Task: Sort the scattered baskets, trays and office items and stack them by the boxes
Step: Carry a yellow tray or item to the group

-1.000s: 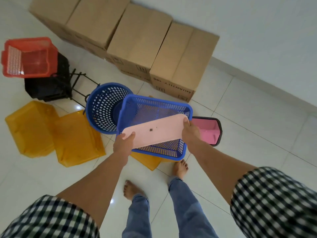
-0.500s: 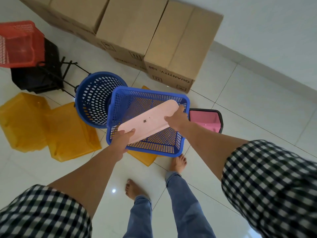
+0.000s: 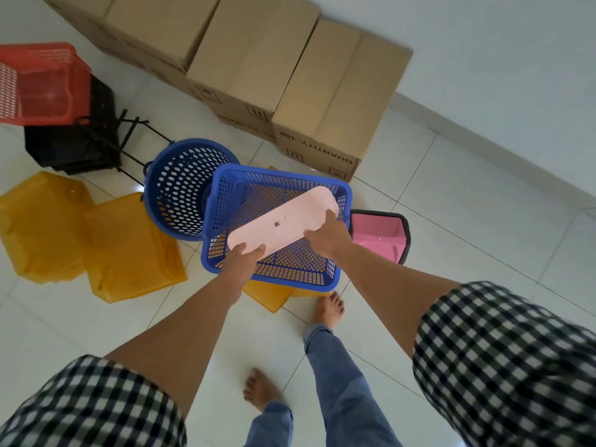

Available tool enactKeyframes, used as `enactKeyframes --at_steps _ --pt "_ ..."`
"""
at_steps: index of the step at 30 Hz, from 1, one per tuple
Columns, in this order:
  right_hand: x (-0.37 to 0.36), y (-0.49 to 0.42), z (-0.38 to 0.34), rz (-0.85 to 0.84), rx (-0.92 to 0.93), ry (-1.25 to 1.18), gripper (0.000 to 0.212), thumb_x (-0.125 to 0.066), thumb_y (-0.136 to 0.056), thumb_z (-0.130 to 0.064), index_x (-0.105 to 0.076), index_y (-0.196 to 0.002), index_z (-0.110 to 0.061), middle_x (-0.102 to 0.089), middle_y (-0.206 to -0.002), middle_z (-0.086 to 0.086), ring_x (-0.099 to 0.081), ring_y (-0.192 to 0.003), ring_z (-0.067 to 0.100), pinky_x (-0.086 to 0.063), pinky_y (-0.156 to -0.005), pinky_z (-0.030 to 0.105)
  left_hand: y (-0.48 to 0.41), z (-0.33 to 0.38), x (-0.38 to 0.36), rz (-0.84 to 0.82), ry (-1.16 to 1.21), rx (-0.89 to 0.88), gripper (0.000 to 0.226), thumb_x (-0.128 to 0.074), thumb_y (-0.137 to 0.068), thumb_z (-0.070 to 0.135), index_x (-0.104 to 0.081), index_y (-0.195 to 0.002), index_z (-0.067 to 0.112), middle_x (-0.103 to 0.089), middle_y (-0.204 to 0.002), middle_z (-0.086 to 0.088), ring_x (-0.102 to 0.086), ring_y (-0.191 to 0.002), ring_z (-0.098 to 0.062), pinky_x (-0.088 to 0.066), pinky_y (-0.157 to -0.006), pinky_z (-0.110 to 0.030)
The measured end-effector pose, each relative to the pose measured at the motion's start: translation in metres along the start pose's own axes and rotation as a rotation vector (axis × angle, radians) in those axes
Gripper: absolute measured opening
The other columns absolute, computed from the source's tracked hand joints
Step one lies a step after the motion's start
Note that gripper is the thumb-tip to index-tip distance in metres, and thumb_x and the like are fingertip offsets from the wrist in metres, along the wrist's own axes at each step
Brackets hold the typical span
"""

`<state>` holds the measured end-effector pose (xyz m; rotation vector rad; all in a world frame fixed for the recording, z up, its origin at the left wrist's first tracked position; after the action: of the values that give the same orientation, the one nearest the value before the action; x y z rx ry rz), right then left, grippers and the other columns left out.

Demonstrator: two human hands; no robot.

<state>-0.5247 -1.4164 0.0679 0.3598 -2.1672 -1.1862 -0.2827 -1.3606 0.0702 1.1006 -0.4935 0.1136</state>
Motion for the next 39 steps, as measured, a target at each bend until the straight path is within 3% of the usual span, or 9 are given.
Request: enactKeyframes --at_steps 3,6,12,20,28,39 --pt "0.002 0.029 -0.005 0.051 0.065 0.048 0.072 -0.059 -0.098 -0.036 -0.023 -0.155 -0.01 -0.036 -0.149 0.024 -0.046 -0.131 0.04 -0.045 -0.104 0.045 0.027 0.007 0.005 0.004 -0.113 -0.078 0.066 -0.06 -0.098 0.042 -0.037 -0.153 0.015 -0.041 -0.154 -0.005 -0.039 -0.141 -0.03 -0.037 -0.11 -0.041" --pt "-0.004 0.064 -0.008 0.068 0.114 0.136 0.078 -0.058 -0.099 -0.04 -0.017 -0.158 -0.011 -0.027 -0.158 0.022 -0.032 -0.144 0.039 -0.036 -0.114 0.048 0.061 0.006 0.017 0.016 -0.186 -0.178 0.056 -0.061 -0.098 0.037 -0.044 -0.148 0.017 -0.051 -0.142 -0.004 -0.046 -0.135 -0.03 -0.04 -0.097 -0.033" --pt "-0.037 0.148 -0.015 0.099 0.19 0.29 0.082 -0.053 -0.1 -0.044 -0.007 -0.162 -0.019 -0.005 -0.168 0.014 -0.007 -0.155 0.032 -0.02 -0.123 0.049 0.118 -0.044 0.062 0.087 -0.397 -0.148 0.073 -0.056 -0.099 0.046 -0.022 -0.158 0.02 -0.02 -0.165 -0.008 -0.023 -0.151 -0.028 -0.028 -0.117 -0.049" --pt "-0.125 0.27 -0.047 0.146 0.388 0.428 0.077 -0.048 -0.101 -0.048 -0.009 -0.162 -0.022 -0.004 -0.169 0.01 -0.001 -0.156 0.03 -0.012 -0.123 0.053 0.219 -0.142 0.151 0.297 -0.486 -0.163 0.075 -0.047 -0.1 0.055 -0.016 -0.16 0.023 -0.012 -0.167 -0.008 -0.021 -0.151 -0.031 -0.029 -0.115 -0.051" --pt "-0.267 0.396 -0.087 0.109 0.667 0.7 0.075 -0.035 -0.101 -0.06 -0.009 -0.161 -0.024 -0.004 -0.17 0.008 0.0 -0.156 0.03 -0.009 -0.122 0.058 0.33 -0.311 0.249 0.468 -0.382 -0.013 0.072 -0.038 -0.102 0.057 -0.012 -0.16 0.024 -0.011 -0.167 -0.011 -0.017 -0.152 -0.034 -0.026 -0.118 -0.052" --pt "-0.469 0.544 -0.114 -0.096 0.987 1.049 0.077 -0.026 -0.101 -0.065 0.0 -0.162 -0.026 0.004 -0.17 0.009 0.007 -0.156 0.031 -0.004 -0.123 0.06 0.448 -0.515 0.334 0.635 -0.06 0.279 0.071 -0.033 -0.102 0.058 -0.009 -0.161 0.026 -0.009 -0.168 -0.009 -0.014 -0.153 -0.032 -0.02 -0.12 -0.051"
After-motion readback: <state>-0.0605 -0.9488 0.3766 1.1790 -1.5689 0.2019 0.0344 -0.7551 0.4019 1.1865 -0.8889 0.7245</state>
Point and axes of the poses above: each hand's wrist, its own y-axis away from the middle knuckle, its own x-axis out of the back of the hand, z = x × y, the point moved 10 cm from there along -y, towards the middle knuckle
